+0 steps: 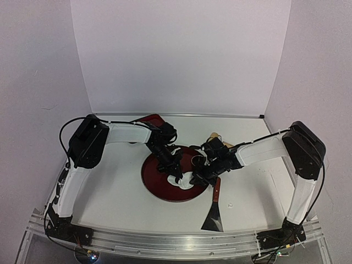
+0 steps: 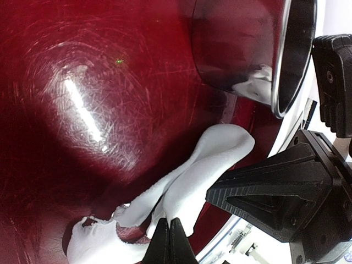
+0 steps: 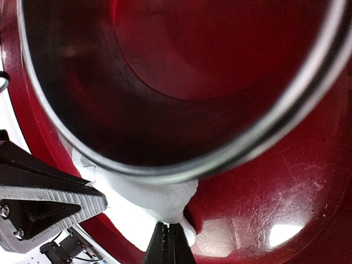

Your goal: Roll out the dumpling wrappers from the dough

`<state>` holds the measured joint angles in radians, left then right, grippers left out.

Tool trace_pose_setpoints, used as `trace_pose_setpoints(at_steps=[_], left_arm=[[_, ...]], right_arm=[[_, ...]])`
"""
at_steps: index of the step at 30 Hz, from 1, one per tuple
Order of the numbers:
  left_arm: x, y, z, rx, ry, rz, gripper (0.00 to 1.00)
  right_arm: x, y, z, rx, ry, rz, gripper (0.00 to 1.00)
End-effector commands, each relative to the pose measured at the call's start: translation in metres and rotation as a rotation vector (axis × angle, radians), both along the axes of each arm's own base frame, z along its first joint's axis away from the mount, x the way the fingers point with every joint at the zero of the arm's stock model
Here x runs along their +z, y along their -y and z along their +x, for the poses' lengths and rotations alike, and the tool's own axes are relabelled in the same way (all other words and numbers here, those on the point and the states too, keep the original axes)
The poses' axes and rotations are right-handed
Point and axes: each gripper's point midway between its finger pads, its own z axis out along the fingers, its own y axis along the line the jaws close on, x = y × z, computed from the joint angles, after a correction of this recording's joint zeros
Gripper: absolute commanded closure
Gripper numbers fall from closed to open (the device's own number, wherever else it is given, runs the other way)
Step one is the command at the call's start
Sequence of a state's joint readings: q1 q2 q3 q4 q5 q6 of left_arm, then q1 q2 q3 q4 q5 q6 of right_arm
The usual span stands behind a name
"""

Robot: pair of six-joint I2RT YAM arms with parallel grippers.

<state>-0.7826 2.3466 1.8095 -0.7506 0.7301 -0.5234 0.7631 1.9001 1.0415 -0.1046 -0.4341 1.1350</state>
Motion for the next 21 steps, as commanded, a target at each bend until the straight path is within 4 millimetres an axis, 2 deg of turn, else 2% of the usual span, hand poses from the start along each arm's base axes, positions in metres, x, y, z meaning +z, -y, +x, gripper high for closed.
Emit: trace_pose_setpoints(at_steps=[1, 11, 21], left_arm=[[0.028, 0.003, 0.004, -0.007, 0.059, -0.033, 1.00], [0.048, -0.001, 0.010, 0.026, 0.108, -0.024, 1.00], [0.085, -0.006, 0.014, 0.076, 0.164, -0.044, 1.00]], right_arm=[[-0.021, 0.007, -0.010, 0.004, -0.037, -0.040, 1.00], [-0.032, 0.017, -0.019, 0.000, -0.053, -0.076, 1.00], [-0.034, 0.016, -0.021, 0.027, -0.046, -0.120, 1.00]])
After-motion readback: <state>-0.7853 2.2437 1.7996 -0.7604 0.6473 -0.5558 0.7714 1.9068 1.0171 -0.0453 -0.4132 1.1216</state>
